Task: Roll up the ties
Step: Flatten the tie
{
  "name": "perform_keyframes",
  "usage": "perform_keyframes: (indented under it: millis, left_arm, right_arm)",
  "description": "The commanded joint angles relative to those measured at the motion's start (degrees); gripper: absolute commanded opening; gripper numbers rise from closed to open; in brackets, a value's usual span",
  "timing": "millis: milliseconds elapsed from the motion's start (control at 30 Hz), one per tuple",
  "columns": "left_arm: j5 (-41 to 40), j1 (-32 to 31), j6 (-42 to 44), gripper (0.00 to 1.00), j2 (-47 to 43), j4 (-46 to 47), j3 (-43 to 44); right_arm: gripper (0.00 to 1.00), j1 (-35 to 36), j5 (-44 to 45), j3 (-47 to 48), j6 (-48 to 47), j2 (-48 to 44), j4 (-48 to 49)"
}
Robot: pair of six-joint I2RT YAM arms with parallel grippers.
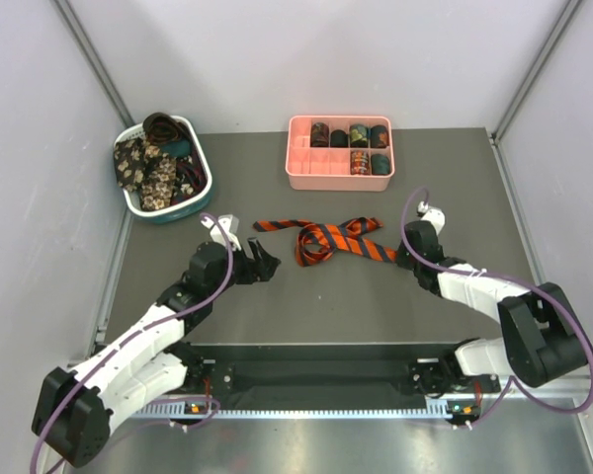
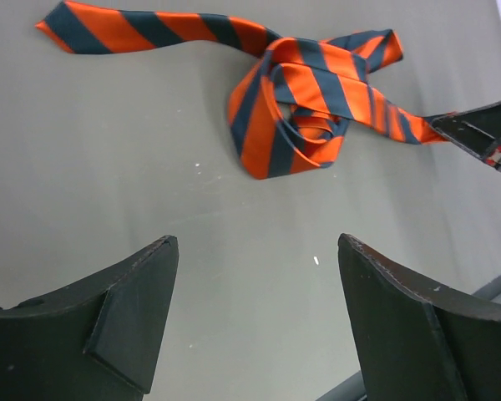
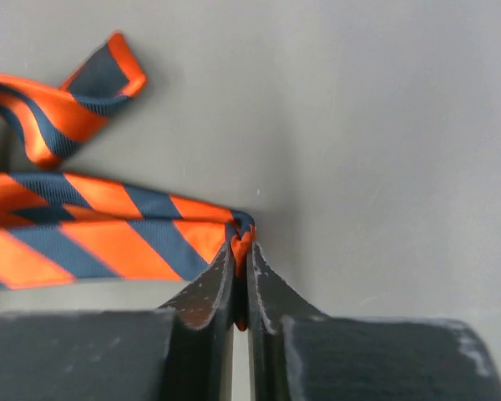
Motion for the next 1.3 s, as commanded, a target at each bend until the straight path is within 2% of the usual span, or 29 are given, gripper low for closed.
perform_keyframes:
  millis: [0, 100, 233, 333, 433, 667, 867, 1067, 1267]
  left_arm:
    - [1.9, -1.0, 0.9, 0.82, -0.6, 3.4, 1.0]
    - [2.3, -2.7, 0.1, 0.82, 0.4, 3.4, 2.0]
    - [-0.5, -8.8, -0.1, 0.83, 2.0, 3.5, 4.2]
    - [-1.3, -13.3, 3.1, 0.84, 5.1, 3.9, 7.5]
    - [-2.1, -14.0, 4.9, 0.86, 9.2, 3.2, 12.5]
    - [7.1, -14.0, 12.5, 0.87, 16.8, -2.5, 30.1]
    - [15.1, -13.9, 20.4, 0.85, 20.5, -8.9, 47.9]
    - [17.7, -13.8, 24.9, 0.84, 17.2, -9.5, 51.0]
    - [29.8, -13.8, 27.5, 0.8, 16.7, -10.0, 53.9]
  right_arm:
    - [0.0, -0.4, -2.0, 2.4, 0.1, -2.3, -1.3]
    - [0.0, 0.8, -5.4, 2.0, -1.6, -6.0, -1.7]
    - [0.0, 4.8, -9.8, 2.1, -2.7, -11.2, -2.3]
    - [0.0, 8.2, -13.2, 5.3, -6.0, -13.9, -4.6]
    - [0.0, 11.6, -15.5, 10.4, -11.5, -15.5, -8.7]
    - [0.0, 12.6, -28.9, 28.0, -22.7, -17.1, -21.3]
    - [0.0, 12.9, -39.4, 42.0, -27.5, -17.7, -28.3]
    - [0.0, 13.0, -47.6, 51.2, -33.0, -17.9, -33.7]
    - [0.0, 13.0, -61.4, 58.2, -36.4, -17.1, -37.4]
